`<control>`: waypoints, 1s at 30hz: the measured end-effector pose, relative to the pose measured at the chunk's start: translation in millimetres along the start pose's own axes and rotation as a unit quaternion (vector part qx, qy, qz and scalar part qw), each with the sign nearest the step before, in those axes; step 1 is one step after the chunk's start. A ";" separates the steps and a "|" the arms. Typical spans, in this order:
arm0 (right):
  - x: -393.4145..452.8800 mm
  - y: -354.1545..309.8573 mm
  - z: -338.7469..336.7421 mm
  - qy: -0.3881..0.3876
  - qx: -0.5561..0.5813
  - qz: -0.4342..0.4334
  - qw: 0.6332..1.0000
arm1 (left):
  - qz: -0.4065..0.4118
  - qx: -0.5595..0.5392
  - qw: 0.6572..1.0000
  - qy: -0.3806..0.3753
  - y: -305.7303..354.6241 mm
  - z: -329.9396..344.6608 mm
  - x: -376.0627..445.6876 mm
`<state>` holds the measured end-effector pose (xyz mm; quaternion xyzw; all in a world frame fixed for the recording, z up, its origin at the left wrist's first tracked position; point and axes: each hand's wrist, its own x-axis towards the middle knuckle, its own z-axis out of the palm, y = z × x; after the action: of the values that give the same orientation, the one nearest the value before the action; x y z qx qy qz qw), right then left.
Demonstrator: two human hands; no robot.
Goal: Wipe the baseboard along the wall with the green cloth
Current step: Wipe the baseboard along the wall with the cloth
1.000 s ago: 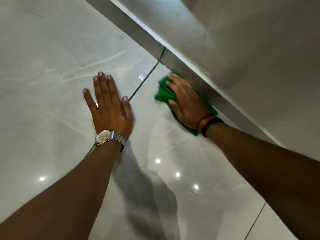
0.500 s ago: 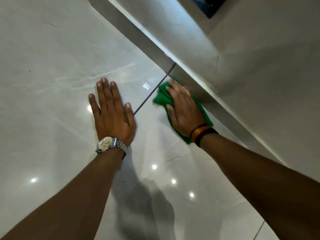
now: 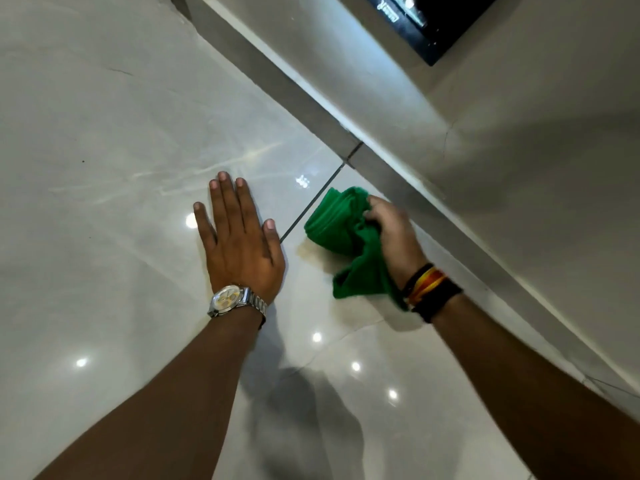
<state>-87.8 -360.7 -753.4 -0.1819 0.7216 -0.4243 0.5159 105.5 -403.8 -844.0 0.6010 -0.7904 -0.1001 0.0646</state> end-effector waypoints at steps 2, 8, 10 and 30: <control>6.7 -9.4 -12.2 -0.024 -0.057 0.017 0.998 | 0.000 0.006 1.000 0.002 -0.6 0.7 0.3; -15.1 23.8 -35.9 0.086 -0.538 -0.337 0.768 | -0.007 0.005 1.000 -0.011 -0.3 -0.7 -0.4; -26.2 44.3 -29.4 0.014 -0.557 -0.405 0.725 | -0.007 0.001 1.000 -0.016 0.1 -1.8 -0.5; 47.6 44.4 -16.8 -0.041 -0.602 -0.361 0.711 | -0.002 0.006 1.000 -0.011 2.3 -6.1 -1.1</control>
<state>-114.2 -361.4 -815.2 -0.7177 0.6818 -0.0463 0.1341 105.1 -402.6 -837.5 0.6018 -0.7903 -0.1024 0.0521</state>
